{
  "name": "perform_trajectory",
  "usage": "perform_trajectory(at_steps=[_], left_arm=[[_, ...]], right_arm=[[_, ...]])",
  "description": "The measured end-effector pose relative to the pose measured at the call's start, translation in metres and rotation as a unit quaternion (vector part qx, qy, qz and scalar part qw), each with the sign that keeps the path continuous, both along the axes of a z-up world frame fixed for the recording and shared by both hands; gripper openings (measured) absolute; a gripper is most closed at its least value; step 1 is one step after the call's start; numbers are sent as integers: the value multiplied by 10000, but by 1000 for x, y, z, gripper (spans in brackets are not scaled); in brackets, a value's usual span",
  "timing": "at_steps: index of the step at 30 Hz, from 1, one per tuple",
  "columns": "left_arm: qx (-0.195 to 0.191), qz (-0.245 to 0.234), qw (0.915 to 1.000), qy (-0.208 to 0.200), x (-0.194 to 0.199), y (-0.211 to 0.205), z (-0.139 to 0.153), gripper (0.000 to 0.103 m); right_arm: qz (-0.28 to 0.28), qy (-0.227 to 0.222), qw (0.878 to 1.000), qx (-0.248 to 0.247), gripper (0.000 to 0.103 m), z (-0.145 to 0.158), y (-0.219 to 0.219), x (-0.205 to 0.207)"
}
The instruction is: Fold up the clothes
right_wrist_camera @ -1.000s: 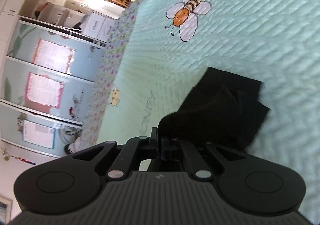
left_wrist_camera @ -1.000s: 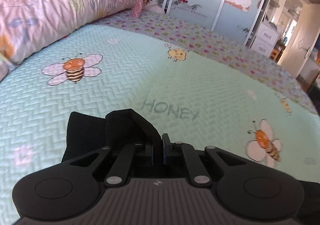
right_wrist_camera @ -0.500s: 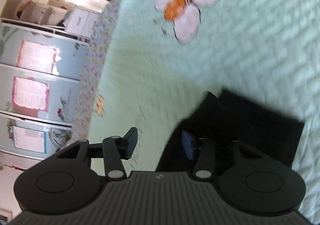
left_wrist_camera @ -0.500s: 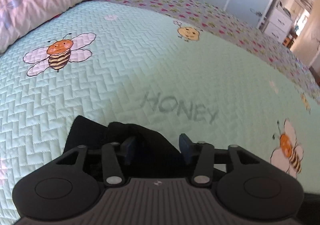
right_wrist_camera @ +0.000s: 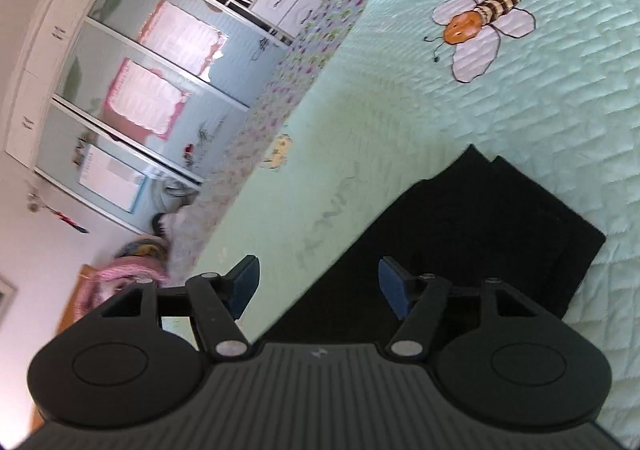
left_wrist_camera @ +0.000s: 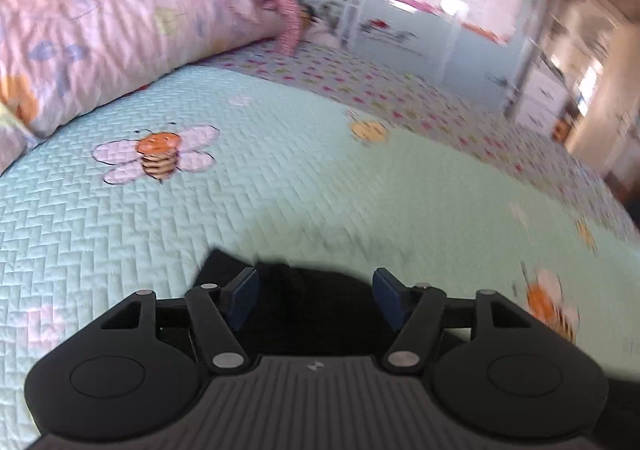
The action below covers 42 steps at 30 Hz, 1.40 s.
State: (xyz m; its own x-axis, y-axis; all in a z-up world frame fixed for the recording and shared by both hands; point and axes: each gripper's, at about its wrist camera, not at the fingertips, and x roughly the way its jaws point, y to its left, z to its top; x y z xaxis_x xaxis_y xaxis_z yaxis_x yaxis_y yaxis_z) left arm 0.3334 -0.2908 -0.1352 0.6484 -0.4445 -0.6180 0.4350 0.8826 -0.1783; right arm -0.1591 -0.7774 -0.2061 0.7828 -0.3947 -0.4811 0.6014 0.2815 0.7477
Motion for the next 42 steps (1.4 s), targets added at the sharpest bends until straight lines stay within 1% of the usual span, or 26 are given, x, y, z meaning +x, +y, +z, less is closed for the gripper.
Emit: perform_trajectory(at_steps=[1, 2, 3, 4, 6, 7, 8, 9, 11, 13, 15, 18, 19, 20, 22, 24, 27, 28, 29, 30, 31, 33, 34, 35, 37, 42], left_arm=[[32, -117, 9999, -16, -11, 3, -3, 66], [55, -229, 9997, -11, -24, 7, -7, 66], [81, -294, 9995, 3, -34, 12, -11, 66], [139, -343, 9993, 17, -44, 17, -17, 66], [276, -463, 9985, 65, -63, 24, -29, 66], [292, -506, 9982, 107, -70, 27, -34, 66], [286, -530, 9981, 148, -77, 29, -38, 66], [249, -531, 9981, 173, -84, 31, -40, 66], [199, -562, 9981, 162, -95, 32, -42, 66], [291, -664, 9973, 95, -104, 29, -41, 66], [428, -725, 9964, 46, -108, 27, -41, 66], [484, -688, 9964, 111, -107, 30, -42, 68], [495, -661, 9965, 146, -108, 31, -42, 68], [502, -626, 9966, 189, -109, 32, -44, 68], [434, -548, 9971, 306, -108, 37, -47, 68], [352, -469, 9975, 385, -108, 42, -49, 68], [363, -386, 9978, 388, -109, 45, -52, 68], [352, -355, 9978, 441, -106, 46, -54, 68], [330, -321, 9977, 499, -104, 47, -55, 68], [292, -283, 9976, 554, -103, 48, -56, 68], [256, -237, 9977, 581, -101, 50, -56, 68], [196, -158, 9980, 581, -100, 57, -53, 68], [162, -128, 9980, 590, -98, 60, -53, 68], [121, -77, 9980, 621, -97, 64, -53, 68], [21, 78, 9972, 738, -91, 74, -56, 68], [-229, 394, 9932, 1072, -80, 94, -64, 68]], right_arm=[[-48, 244, 9997, -55, 65, -2, -1, -5], [-96, 488, 9987, -110, 44, -3, -2, -9], [-145, 732, 9971, -164, 37, -5, -4, -14], [-193, 975, 9948, -219, 36, -6, -5, -18], [-293, 1142, 9913, -579, 45, 5, 13, -30], [-265, 1117, 9904, -766, 52, 13, 26, -35], [-201, 979, 9912, -871, 57, 16, 40, -40], [-168, 805, 9926, -889, 59, 18, 50, -43], [-169, 433, 9967, -671, 60, 9, 64, -49], [-163, 144, 9994, -263, 59, -7, 67, -51], [-229, -24, 9997, 116, 59, -26, 66, -46], [-342, -200, 9991, 144, 56, -38, 61, -39], [-443, -274, 9985, 188, 48, -42, 57, -39], [-539, -315, 9976, 298, 30, -45, 53, -39], [-621, -262, 9964, 520, 3, -49, 46, -40], [-656, -370, 9964, 400, 3, -42, 54, -47], [-815, -509, 9951, 229, 3, -34, 67, -61], [-866, -455, 9950, 221, 6, -37, 67, -63], [-837, -408, 9952, 306, 14, -42, 64, -63], [-789, -368, 9953, 415, 18, -48, 60, -62], [-741, -327, 9953, 525, 18, -54, 57, -62], [-875, -575, 9926, 616, 34, -52, 57, -71], [-910, -618, 9921, 602, 50, -52, 59, -75], [-932, -632, 9920, 574, 58, -52, 62, -79], [-975, -661, 9917, 517, 62, -53, 68, -87], [-1083, -804, 9899, 446, 62, -56, 74, -98]])
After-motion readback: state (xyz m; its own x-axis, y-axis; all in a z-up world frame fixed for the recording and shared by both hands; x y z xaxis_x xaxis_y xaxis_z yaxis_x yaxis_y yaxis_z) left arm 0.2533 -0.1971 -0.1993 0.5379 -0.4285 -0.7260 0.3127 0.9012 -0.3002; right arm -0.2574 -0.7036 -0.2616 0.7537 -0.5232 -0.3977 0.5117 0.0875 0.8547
